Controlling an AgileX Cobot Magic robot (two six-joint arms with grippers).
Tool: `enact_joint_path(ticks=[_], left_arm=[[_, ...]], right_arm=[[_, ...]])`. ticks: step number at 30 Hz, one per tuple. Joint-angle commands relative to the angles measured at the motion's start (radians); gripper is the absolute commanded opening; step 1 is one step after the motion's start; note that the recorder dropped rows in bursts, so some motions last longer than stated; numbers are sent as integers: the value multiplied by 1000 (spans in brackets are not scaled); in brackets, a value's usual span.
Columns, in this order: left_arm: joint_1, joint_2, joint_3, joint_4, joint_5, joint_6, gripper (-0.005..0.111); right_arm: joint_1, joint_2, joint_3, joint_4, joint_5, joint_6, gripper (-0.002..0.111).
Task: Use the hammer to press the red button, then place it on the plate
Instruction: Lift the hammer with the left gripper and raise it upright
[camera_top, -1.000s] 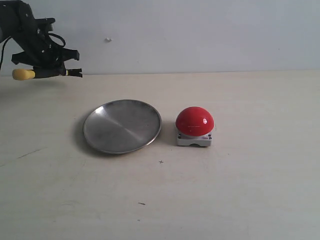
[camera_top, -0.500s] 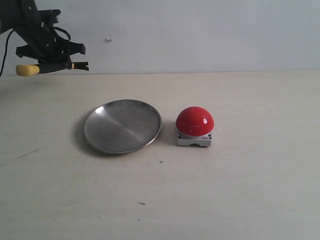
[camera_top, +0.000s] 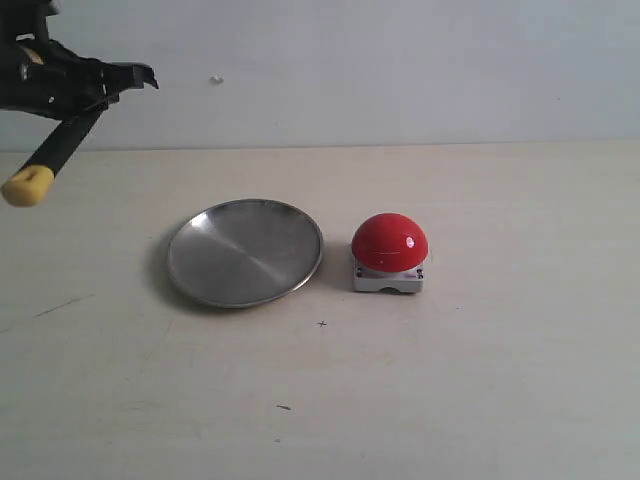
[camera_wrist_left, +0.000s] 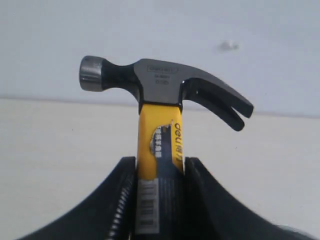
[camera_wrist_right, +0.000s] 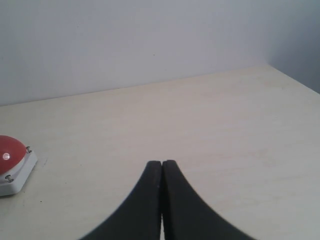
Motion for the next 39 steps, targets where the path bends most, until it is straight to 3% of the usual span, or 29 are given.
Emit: enact_joint_path(ticks=[1,9,19,24,29,32,34,39], left_arm=[[-61,-174,295,-18,-473,-21,0],[-186,-350,567,-18,-710,-21,0],[-244,-456,684,-16,-845,-96,0],[-261,-472,720,1,-942,-139,0],[-261,-472,722,107,-964,-190,0],[-261,-472,722,135,-974,-233,0],[-261,-472,722,162,-985,-235,0],[-261,-472,720,228,-1032,-336,0]], right_arm=[[-7,-6,4,-4,-9,2,0],[-7,-6,4,-4,-9,2,0],[-7,-6,4,-4,-9,2,0],[-7,-6,4,-11,-176,3,0],[-7,-6,4,131,-401,195,0],[-7,-6,4,205,-392,373,0],[24,-6,4,170,-382,477,0],[269,32,-83,-169,-505,727,0]])
